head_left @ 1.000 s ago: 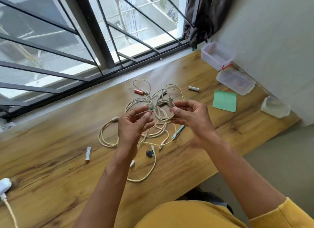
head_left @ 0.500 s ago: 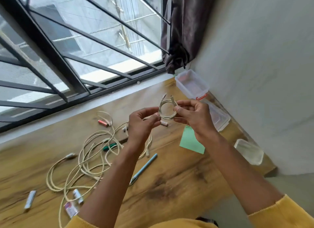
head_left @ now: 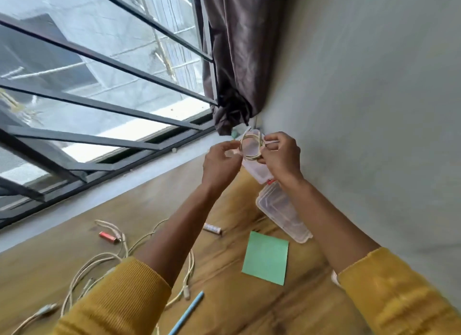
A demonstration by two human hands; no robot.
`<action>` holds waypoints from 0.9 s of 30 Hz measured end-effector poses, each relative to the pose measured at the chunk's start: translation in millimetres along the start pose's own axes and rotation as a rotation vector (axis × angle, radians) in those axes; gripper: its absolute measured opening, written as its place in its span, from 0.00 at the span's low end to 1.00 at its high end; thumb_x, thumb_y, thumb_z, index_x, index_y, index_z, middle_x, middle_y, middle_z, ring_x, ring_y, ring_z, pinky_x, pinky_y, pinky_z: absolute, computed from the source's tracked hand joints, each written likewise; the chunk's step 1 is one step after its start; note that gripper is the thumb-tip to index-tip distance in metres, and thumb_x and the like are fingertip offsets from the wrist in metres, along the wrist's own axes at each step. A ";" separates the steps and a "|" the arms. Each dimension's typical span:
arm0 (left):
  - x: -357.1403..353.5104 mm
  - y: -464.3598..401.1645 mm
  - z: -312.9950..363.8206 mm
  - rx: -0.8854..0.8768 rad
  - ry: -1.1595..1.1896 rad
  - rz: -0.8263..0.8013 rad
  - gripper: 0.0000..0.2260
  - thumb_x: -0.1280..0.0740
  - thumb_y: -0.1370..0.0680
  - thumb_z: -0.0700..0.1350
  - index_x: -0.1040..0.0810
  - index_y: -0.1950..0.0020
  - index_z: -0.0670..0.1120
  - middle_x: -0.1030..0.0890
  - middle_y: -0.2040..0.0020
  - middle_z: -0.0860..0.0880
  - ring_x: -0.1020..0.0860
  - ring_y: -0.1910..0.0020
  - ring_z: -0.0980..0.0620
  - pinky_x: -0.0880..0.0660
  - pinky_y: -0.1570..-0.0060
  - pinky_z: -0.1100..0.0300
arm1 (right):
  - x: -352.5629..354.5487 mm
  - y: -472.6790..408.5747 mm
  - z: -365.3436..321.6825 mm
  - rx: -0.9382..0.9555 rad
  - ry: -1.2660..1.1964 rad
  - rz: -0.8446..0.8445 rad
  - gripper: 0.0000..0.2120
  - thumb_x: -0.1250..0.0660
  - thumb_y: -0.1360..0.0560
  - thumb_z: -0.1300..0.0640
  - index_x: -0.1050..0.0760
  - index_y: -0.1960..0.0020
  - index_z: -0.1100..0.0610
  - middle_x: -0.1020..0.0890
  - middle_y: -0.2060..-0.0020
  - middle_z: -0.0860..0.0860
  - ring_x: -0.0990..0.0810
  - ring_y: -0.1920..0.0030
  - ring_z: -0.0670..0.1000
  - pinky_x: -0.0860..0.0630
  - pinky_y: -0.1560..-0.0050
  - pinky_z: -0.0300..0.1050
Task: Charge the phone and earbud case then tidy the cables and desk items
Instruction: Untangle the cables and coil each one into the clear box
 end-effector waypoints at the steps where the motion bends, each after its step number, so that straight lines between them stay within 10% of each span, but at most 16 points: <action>1: -3.8 -10.2 1.2 -0.016 -0.034 -0.022 0.20 0.32 0.25 0.48 0.16 0.33 0.50 0.15 0.38 0.49 0.14 0.49 0.49 0.15 0.45 0.43 | -0.3 -5.7 -0.6 0.019 0.043 0.004 0.13 0.30 0.24 0.67 0.20 0.41 0.60 0.13 0.51 0.57 0.12 0.52 0.59 0.16 0.44 0.59; 14: -32.1 -76.9 6.4 -0.388 -0.749 -0.066 0.10 0.32 0.21 0.47 0.14 0.43 0.49 0.14 0.42 0.49 0.19 0.45 0.44 0.22 0.53 0.51 | -25.4 -32.8 13.2 0.135 0.504 -0.134 0.07 0.31 0.22 0.63 0.14 0.49 0.58 0.12 0.50 0.54 0.14 0.50 0.58 0.19 0.49 0.47; 27: -42.3 -67.8 2.8 -0.433 -0.801 -0.028 0.12 0.32 0.20 0.44 0.15 0.38 0.46 0.20 0.38 0.48 0.20 0.47 0.46 0.28 0.56 0.55 | -32.0 -26.6 6.7 0.272 0.741 -0.272 0.08 0.30 0.20 0.59 0.16 0.45 0.60 0.13 0.49 0.59 0.15 0.49 0.61 0.17 0.47 0.51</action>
Point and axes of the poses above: each hand's wrist, its own y-axis away from the middle knuckle, its own x-axis out of the back of the hand, z = x × y, the point moved 6 cm from there along -y, towards the middle knuckle
